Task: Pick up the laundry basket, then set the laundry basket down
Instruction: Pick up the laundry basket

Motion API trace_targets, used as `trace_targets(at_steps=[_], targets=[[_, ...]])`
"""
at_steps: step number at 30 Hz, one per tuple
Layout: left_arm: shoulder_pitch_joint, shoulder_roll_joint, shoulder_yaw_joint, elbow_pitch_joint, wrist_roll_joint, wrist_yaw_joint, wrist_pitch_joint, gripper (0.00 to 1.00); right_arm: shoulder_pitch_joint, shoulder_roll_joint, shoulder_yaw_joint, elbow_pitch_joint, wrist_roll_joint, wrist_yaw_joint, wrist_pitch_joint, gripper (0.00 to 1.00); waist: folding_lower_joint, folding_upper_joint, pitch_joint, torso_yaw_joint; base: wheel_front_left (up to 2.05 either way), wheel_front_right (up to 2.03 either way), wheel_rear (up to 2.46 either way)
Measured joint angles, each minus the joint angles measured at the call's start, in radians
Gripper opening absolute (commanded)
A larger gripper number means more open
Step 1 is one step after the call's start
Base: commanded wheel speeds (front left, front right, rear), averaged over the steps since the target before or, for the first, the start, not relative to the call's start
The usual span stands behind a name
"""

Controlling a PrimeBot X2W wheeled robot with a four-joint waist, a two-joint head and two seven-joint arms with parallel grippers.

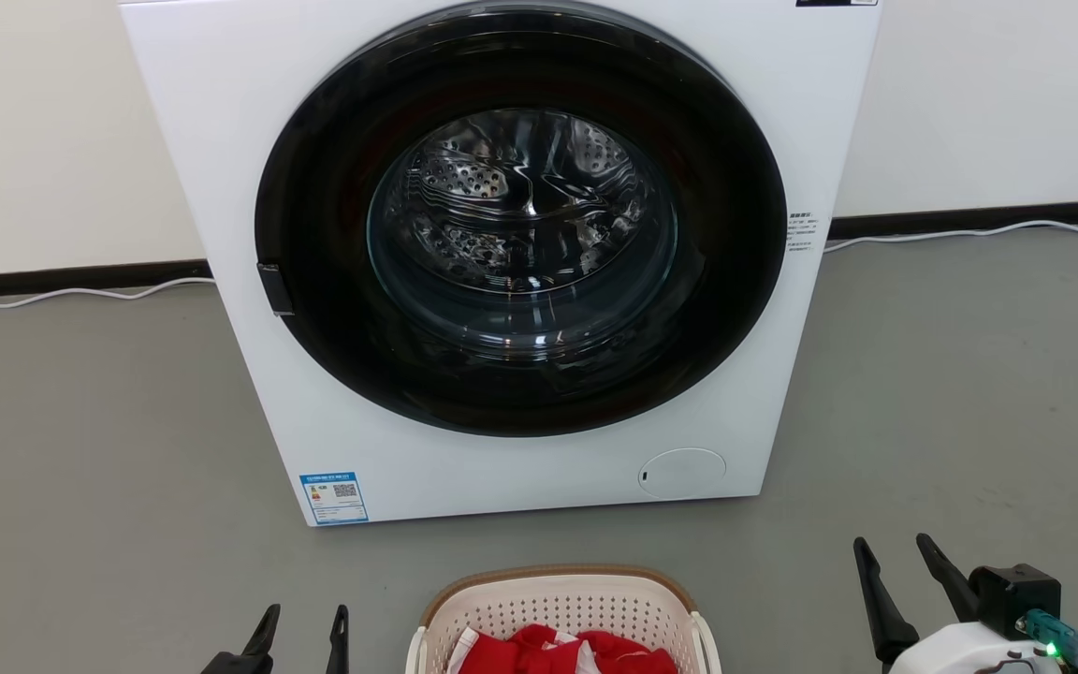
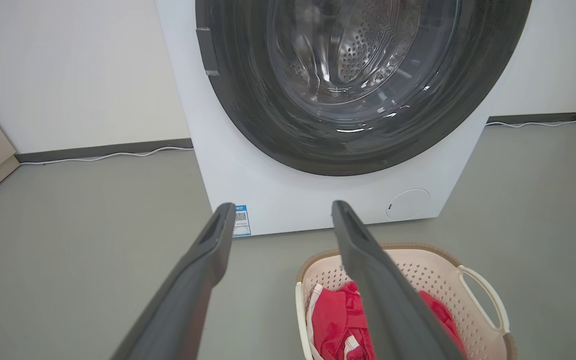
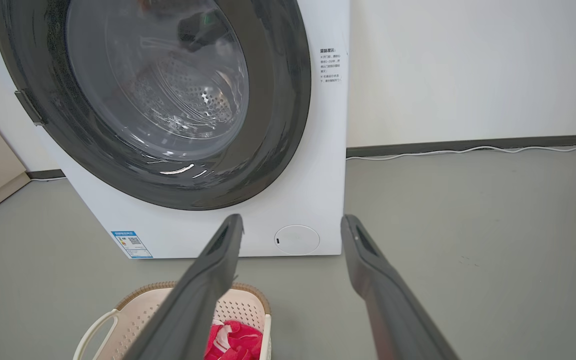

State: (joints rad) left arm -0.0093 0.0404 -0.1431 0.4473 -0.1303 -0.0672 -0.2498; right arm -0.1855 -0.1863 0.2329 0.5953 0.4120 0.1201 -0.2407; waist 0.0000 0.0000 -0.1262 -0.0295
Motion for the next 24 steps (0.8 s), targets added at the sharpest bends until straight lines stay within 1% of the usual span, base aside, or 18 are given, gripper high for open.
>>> trace_targets(at_steps=[16, 24], targets=[[0.009, 0.000, 0.002, -0.001, -0.012, 0.001, 0.000, 1.00, 0.000, 0.005, -0.016, 0.003, -0.004, 0.000, 0.000, 1.00, 0.0000, 0.0000, 0.000, -0.002, 0.00, 0.00, 0.00], [0.011, 0.000, -0.006, -0.011, -0.030, 0.012, 0.000, 1.00, 0.000, 0.005, -0.020, 0.000, -0.009, 0.000, -0.007, 1.00, 0.0000, 0.0000, 0.034, -0.004, 0.00, 0.00, 0.00]])
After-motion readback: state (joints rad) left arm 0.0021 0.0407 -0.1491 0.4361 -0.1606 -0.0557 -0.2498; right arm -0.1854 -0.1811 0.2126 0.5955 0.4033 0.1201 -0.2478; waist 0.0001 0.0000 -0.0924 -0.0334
